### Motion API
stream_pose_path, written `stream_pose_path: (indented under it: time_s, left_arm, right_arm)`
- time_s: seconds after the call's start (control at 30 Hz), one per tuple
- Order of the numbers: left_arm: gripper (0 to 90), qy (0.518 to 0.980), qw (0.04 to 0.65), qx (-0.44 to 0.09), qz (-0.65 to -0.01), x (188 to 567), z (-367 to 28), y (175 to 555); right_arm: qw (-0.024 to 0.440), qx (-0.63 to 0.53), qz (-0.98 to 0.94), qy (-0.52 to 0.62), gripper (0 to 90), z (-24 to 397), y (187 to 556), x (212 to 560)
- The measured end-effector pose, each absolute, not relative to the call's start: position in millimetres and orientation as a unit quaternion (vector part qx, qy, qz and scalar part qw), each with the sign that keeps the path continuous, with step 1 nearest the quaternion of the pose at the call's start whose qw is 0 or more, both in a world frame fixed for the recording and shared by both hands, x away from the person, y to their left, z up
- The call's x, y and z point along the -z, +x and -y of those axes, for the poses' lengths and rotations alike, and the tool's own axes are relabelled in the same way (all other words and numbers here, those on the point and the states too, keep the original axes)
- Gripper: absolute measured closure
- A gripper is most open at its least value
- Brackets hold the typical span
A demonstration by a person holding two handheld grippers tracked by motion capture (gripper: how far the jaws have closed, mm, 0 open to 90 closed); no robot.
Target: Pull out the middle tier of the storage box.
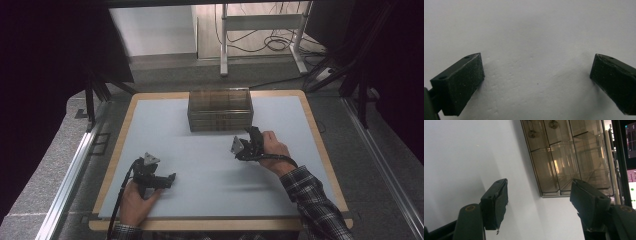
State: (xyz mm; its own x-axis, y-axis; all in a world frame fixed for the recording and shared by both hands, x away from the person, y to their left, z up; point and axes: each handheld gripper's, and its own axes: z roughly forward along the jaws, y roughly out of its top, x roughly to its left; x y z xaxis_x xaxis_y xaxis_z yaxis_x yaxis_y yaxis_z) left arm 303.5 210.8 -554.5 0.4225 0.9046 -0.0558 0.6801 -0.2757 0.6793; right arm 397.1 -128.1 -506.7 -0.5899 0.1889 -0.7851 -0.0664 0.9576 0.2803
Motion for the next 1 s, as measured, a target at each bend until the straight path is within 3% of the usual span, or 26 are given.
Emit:
stream_pose_path:
  time_s: [1.0]
  left_arm:
    - [0.0, 0.779, 0.322, -0.174, -0.508, 554, -211, 304]
  right_arm:
    - [0.507, -0.098, -0.856, -0.029, 37.2, 104, 404, 517]
